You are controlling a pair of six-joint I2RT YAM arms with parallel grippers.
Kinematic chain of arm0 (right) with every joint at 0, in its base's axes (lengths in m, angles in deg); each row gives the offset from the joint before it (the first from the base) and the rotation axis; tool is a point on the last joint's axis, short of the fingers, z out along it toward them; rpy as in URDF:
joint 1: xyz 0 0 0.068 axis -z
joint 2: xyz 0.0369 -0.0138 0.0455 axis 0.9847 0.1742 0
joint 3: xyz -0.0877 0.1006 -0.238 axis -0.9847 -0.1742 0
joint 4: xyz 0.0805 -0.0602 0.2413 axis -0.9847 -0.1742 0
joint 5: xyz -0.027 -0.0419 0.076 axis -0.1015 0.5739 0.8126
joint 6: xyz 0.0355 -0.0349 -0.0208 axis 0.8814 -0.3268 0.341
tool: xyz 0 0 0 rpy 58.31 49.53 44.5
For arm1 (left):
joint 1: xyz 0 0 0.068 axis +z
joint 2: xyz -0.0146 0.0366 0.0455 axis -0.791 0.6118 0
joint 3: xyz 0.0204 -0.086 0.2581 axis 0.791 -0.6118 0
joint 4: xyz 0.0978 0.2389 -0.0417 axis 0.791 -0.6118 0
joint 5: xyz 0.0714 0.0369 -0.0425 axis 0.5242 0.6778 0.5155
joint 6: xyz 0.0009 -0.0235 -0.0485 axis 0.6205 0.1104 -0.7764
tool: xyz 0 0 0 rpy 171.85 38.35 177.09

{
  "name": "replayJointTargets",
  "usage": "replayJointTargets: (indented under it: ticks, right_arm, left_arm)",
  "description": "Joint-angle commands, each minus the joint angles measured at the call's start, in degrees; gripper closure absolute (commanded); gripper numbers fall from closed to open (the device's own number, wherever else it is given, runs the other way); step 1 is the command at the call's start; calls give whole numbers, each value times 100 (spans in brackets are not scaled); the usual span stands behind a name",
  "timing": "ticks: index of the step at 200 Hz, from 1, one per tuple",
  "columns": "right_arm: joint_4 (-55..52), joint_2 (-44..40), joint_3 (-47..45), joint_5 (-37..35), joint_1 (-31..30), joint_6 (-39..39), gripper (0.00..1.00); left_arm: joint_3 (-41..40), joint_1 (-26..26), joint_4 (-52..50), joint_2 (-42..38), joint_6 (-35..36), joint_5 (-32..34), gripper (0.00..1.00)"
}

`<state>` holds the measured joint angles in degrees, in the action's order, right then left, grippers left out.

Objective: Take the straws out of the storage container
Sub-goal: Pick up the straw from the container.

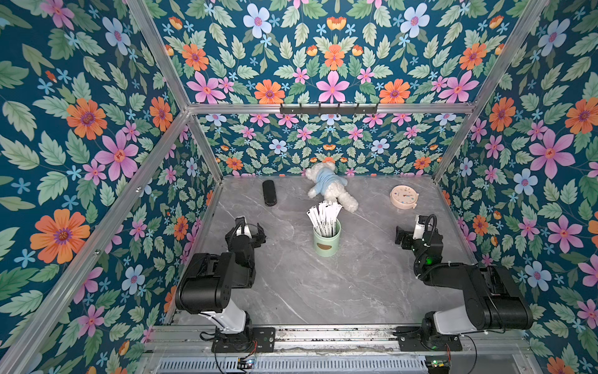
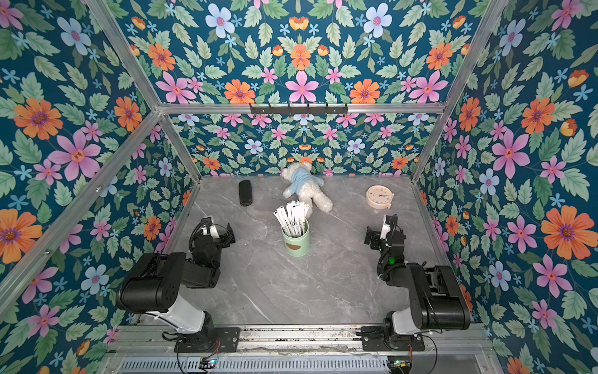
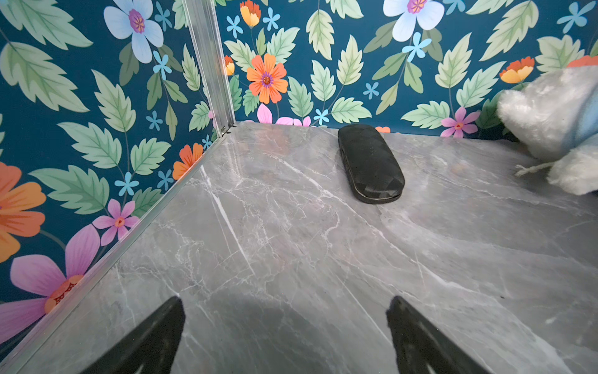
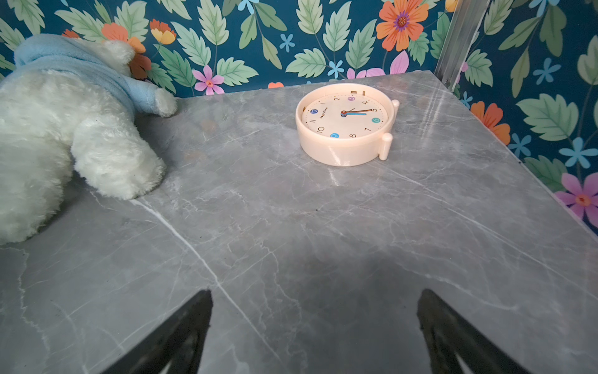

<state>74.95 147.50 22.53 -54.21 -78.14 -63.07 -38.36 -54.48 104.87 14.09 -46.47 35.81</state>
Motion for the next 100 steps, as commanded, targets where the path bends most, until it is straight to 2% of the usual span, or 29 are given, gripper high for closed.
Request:
replayJointTargets:
  ticks: [1,20,42,55,68,78,91,100]
  right_arm:
    - [112,-1,16,36,0,-10,1]
    - [-160,-135,137,-62,1,30,1]
    - [-2720,-962,1225,-359,-2,203,1]
    - [-3895,-1273,1965,-390,1,368,1]
    - [-4886,-1539,2571,-465,-2,852,1]
    - [-5571,-1789,2877,-784,-4,1416,1]
    - [-6473,-2107,2961,-1690,-1,2474,1]
    - [-6902,-2304,2892,-1476,63,2531,1]
  left_arm:
    - [-8,4,110,-26,12,5,0]
    - [80,-29,-96,-199,22,246,0]
    - [867,-184,-2311,-1062,-193,1138,0]
    - [1534,-193,-3690,-1490,-827,1563,1]
    - [2254,-193,-5192,-1806,-1789,1788,0]
    - [2791,-193,-6236,-1994,-2430,1771,0]
    - [3097,-185,-6965,-2207,-3097,1650,0]
    - [3140,-120,-7217,-2360,-3456,1253,0]
